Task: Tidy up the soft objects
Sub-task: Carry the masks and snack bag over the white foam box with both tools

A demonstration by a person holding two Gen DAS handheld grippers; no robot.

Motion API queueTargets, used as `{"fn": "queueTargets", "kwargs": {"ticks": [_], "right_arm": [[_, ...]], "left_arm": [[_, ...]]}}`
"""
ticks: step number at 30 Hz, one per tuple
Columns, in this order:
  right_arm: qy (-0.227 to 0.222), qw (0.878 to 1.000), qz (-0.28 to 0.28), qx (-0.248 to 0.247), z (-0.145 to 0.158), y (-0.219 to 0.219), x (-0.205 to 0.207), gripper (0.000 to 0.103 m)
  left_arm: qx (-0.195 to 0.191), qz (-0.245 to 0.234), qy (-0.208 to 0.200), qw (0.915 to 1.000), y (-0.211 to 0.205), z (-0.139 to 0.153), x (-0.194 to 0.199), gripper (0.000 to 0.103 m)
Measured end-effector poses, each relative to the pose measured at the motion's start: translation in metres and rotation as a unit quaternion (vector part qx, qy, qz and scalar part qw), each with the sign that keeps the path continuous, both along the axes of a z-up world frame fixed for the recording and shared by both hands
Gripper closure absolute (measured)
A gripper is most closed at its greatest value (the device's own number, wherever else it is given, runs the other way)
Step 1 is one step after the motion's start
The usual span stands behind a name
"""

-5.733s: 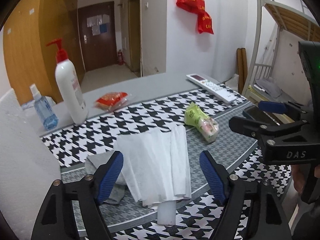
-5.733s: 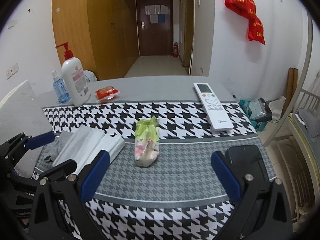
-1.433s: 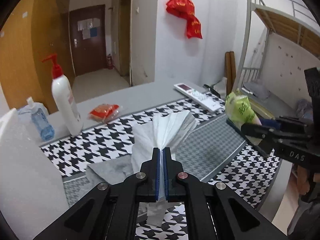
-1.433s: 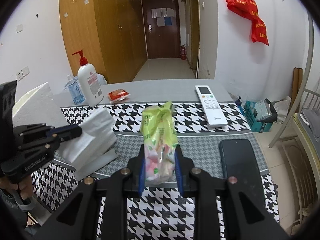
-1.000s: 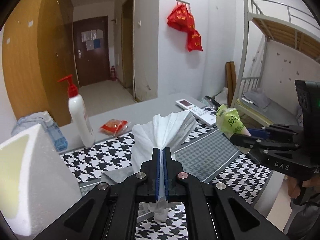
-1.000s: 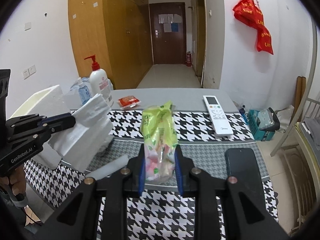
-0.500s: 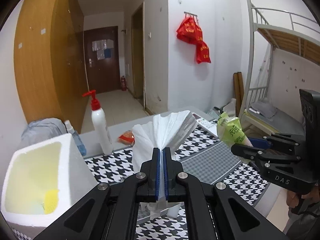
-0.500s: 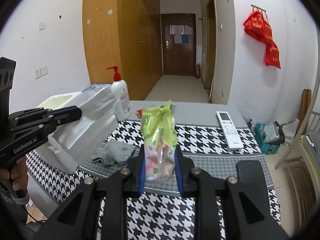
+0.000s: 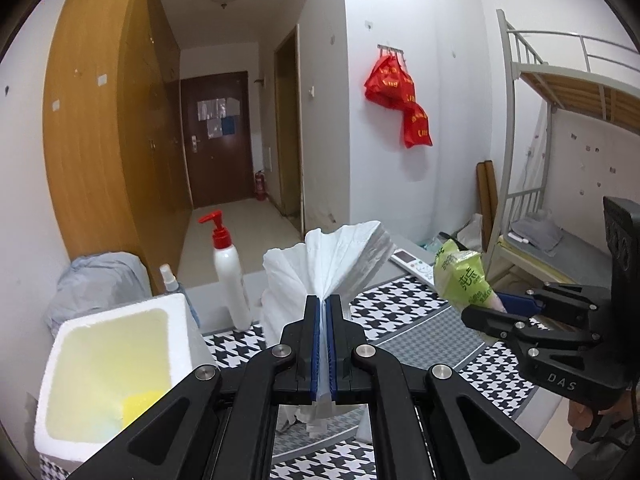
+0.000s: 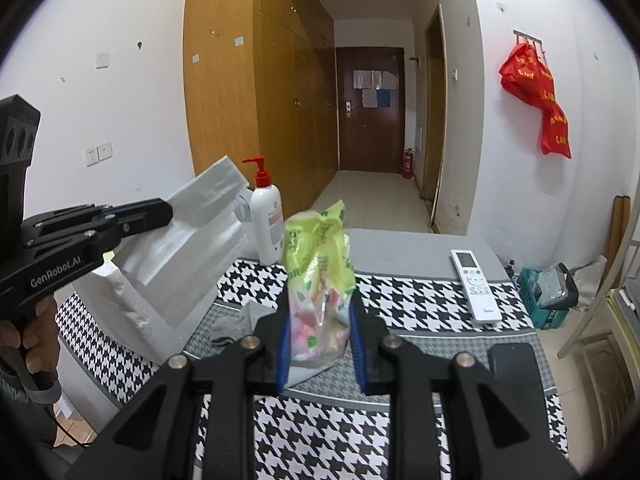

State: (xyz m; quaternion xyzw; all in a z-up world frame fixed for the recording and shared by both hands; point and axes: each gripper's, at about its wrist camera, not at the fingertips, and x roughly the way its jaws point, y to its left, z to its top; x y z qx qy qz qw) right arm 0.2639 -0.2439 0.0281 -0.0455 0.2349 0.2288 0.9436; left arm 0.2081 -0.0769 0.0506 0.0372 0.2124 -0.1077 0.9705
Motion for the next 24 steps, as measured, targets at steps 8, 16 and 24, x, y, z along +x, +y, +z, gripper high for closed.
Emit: {"fn": "queueTargets", "kwargs": {"ticks": [8,16,24], "right_arm": [[-0.026,1.0,-0.003,0.006,0.012,0.011,-0.007,0.074],[-0.047,0.999,0.0,0.016,0.022,0.027,-0.013,0.074],[-0.066,0.998,0.005,0.019,0.037,0.044,-0.025,0.074]], "left_arm": [[-0.009,-0.004,-0.033,0.9994,0.014,0.018,-0.008,0.099],[-0.014,0.007,-0.055,0.9984,0.034,0.03,-0.014,0.099],[-0.02,0.01,-0.072,0.9971,0.055,0.042,-0.027,0.099]]}}
